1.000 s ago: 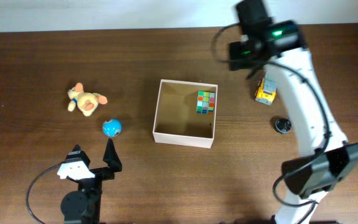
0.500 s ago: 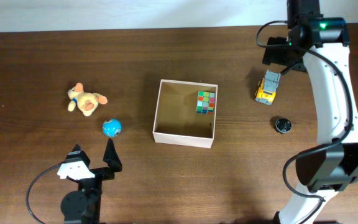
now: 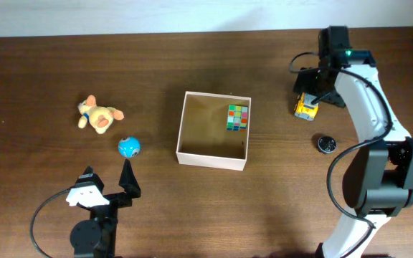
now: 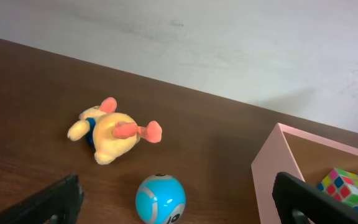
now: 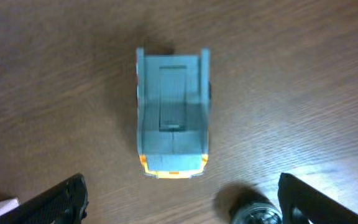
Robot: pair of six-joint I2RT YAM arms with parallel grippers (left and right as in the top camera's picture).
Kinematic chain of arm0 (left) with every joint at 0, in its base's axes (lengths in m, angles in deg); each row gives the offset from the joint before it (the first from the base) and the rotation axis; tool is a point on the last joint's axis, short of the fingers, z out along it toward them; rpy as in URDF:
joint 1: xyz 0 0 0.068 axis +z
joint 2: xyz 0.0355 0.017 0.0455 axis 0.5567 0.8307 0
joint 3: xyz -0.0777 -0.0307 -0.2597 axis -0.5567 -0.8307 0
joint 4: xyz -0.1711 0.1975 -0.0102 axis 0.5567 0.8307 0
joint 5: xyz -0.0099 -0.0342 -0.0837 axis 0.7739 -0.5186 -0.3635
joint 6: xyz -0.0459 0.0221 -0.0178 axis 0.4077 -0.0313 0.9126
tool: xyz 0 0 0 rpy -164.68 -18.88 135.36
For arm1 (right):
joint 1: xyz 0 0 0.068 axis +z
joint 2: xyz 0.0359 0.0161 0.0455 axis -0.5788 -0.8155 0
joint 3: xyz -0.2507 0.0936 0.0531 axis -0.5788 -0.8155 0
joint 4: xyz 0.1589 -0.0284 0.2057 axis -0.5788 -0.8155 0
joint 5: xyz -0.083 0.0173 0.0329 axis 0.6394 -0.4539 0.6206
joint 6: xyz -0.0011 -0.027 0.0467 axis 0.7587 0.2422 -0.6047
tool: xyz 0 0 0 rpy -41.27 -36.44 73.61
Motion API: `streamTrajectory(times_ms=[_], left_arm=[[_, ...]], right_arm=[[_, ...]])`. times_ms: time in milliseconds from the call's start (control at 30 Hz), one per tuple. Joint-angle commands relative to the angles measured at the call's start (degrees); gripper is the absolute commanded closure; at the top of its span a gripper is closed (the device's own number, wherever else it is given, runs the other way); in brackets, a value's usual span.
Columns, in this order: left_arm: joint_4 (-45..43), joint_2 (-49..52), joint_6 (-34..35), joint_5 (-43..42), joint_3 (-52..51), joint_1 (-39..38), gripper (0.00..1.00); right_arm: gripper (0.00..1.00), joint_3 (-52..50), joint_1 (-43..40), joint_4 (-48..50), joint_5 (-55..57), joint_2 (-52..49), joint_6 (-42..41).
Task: Pack container
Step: 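Move the right gripper over the yellow toy truck and lower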
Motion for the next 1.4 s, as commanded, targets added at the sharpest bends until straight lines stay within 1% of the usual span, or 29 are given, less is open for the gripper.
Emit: streamTrajectory(times_ms=[0,267,433,633,667,767,1100,1367], left_arm=[[-0.17,-0.44,-0.94,-0.81,-0.35,0.31,0.01],[-0.17,-0.44,-0.94,-0.81,-0.35,0.31,0.01],[-0.17,-0.44,-0.94,-0.81,-0.35,0.31,0.01],[-0.17,-0.44,-0.94,-0.81,-0.35,0.31,0.01],[-0.17,-0.44,-0.94,-0.81,-0.35,0.31,0.01],[-0.17,-0.44,-0.94,-0.81,-0.35,0.31,0.01],[-0.17,-0.44,-0.94,-0.81,-0.35,0.31,0.01],[-0.17,-0.44,-0.94,-0.81,-0.35,0.31,0.01]], right_arm=[[0.08,-4.11,-0.28,3.17,-2.21,-0.24,0.79],[0.09,-10.58,-0.37,10.91,-2.27,-0.24,3.48],[0.10,-11.61,-0.33,14.01,-2.21,-0.24,7.06],[0.11,-12.59,-0.33,17.94,-1.86,-0.28,7.19],[0.13,-12.59,-0.33,18.12,-1.84,-0.28,7.19],[0.14,-12.59,-0.37,18.67,-1.64,-0.28,7.19],[0.15,-12.59,-0.37,20.76,-0.11,-0.85,6.97],[0.15,-12.59,-0.44,21.40,1.22,-3.43,6.40]])
